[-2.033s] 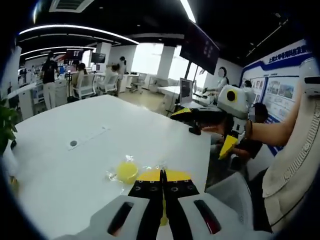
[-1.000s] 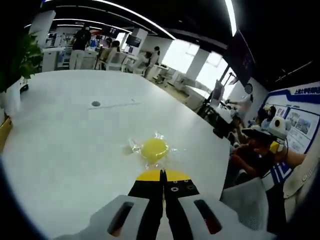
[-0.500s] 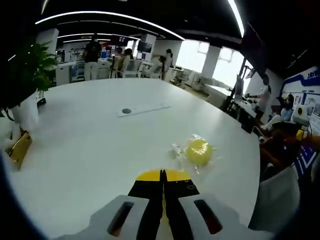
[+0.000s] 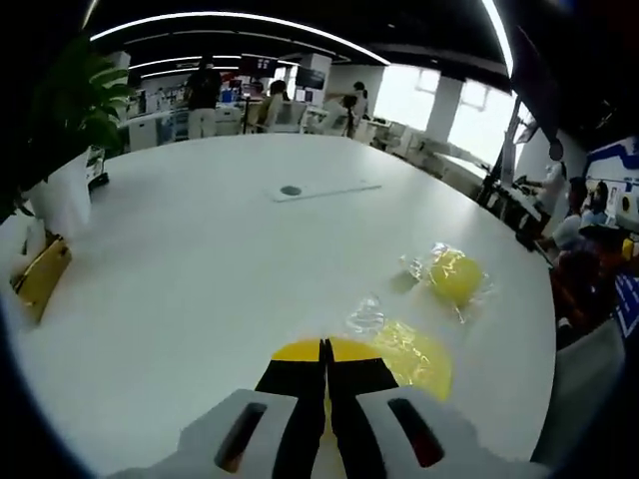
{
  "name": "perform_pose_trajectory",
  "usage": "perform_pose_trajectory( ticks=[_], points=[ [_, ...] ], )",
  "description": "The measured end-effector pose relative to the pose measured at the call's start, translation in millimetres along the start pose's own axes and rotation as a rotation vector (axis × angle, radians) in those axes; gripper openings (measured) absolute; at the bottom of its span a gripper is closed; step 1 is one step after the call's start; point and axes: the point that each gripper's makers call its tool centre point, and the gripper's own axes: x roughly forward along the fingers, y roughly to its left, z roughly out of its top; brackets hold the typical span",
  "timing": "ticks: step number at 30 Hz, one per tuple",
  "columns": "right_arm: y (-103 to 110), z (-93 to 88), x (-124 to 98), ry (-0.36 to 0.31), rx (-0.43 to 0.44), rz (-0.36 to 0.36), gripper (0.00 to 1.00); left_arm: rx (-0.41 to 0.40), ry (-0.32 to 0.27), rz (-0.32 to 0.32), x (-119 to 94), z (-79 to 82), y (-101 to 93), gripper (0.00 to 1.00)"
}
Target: Compare the silicone blocks by pressing each to a similar depth, holding the contact briefly, and releasing to observe deformation and rebound differences across the visible hardness samples.
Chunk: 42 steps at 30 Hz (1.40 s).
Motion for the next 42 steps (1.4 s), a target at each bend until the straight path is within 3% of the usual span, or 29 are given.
perform_pose_trajectory(
  ticks=[10, 20, 31, 35, 42],
  points=[
    [-5, 2.1, 9, 0.009, -0.003, 0.002, 0.66, 0.081, 0.019, 0.008, 14, -7.9, 7.3, 0.00],
    [0, 1.0, 12, -0.007, -0.031, 0.018, 0.65, 0.092, -0.013, 0.024, 13, -4.6, 8.1, 0.00],
    [4, 7.3, 9, -0.031, -0.029, 0.030, 0.64, 0.133, -0.093, 0.104, -6, 16.4, 15.3, 0.23],
    [8, 8.8, 7, -0.032, -0.051, 0.038, 0.64, 0.124, -0.121, 0.116, -18, 22.7, 10.6, 0.34],
    [19, 13.6, 3, -0.064, -0.017, 0.076, 0.64, 0.132, -0.172, 0.121, -47, 26.5, -7.6, 0.41]
  ],
)
